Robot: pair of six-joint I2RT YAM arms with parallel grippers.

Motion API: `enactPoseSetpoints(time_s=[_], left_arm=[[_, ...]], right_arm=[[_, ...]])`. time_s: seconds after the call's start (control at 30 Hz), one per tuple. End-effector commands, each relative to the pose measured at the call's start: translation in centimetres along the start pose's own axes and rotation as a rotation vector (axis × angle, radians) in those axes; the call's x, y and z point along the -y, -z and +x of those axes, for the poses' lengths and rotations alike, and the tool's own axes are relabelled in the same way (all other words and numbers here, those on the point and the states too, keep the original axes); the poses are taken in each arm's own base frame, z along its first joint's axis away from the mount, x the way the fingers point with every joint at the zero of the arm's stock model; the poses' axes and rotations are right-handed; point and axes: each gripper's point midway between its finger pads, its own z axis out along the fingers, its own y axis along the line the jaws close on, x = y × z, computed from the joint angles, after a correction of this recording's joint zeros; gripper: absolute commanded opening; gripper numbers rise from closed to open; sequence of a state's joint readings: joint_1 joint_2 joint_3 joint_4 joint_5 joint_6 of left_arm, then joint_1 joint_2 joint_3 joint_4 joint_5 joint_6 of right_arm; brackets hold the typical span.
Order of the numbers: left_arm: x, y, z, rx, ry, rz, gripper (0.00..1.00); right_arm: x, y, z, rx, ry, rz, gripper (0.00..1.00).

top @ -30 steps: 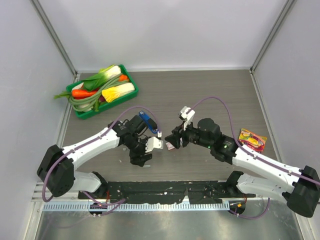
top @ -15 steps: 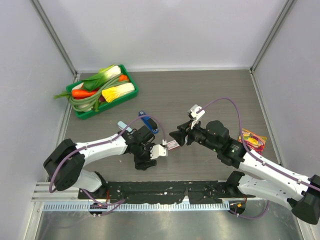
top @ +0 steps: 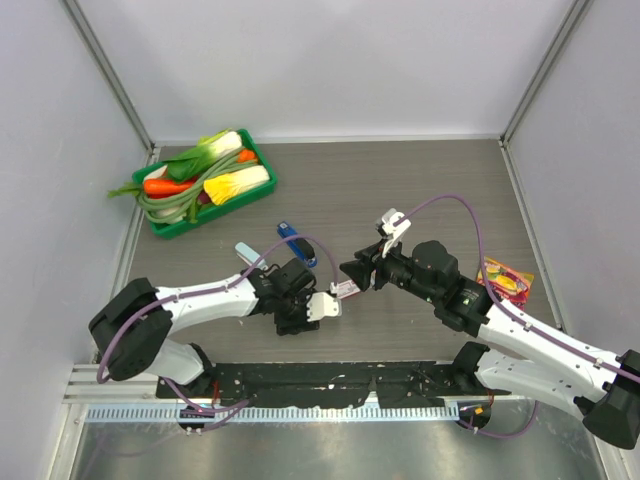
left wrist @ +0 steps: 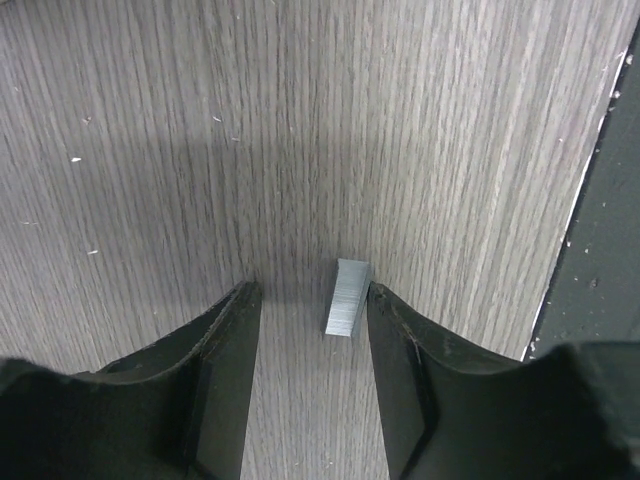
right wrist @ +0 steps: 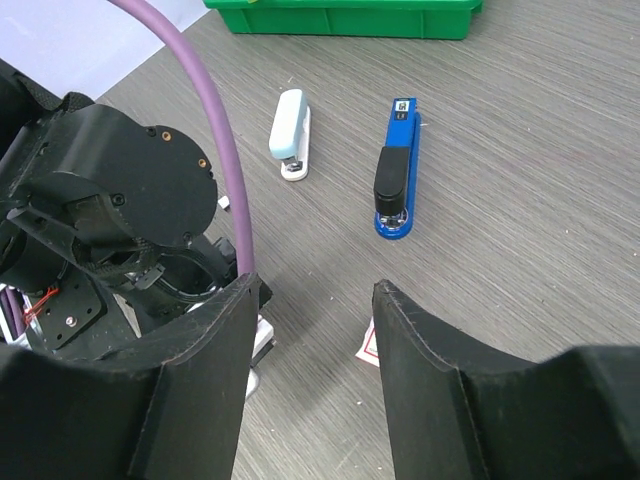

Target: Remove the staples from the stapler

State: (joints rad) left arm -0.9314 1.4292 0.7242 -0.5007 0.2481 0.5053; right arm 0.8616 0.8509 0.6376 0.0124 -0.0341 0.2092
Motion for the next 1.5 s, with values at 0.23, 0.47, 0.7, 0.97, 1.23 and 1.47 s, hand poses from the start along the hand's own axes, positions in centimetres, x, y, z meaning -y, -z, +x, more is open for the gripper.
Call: enactPoseSetpoints(time_s=[0.23,0.47,0.7,0.97,1.23,1.47], left_arm=[[1.0,-0.6,1.9,-0.045,0.005,0.004,0.37],[0.6,0.2,0.6,-0.024,0.020,-0.003,0.47],[0.3,0.7,0.9,-0.043,0.006,-0.022,0.61],[-0.3,0.8,2.8,-0.098,-0.041,-0.070,0.57],[-0.2,0.3,2.6,-0.070,-0.017,-0.073,0.42],[-0.2,0.0,2.7,-0.071,-0.020,-0.067,0.24]], right_arm=[[-0.1,0.3,-3.2,0.069,-0.003,0.012,0.50],[0.0,0.3,-3.1,0.069,-0.007,0.016,0.50],[0.0,0.4,-3.1,0.067,-0.012,0.015,0.50],[-0.2,0.3,-3.0,0.063,-0.013,0.006,0.49],[-0.2,0.1,-2.7,0.052,-0.023,0.007,0.47],[-0.3,0.2,-3.1,0.061,-0.023,0.005,0.46]])
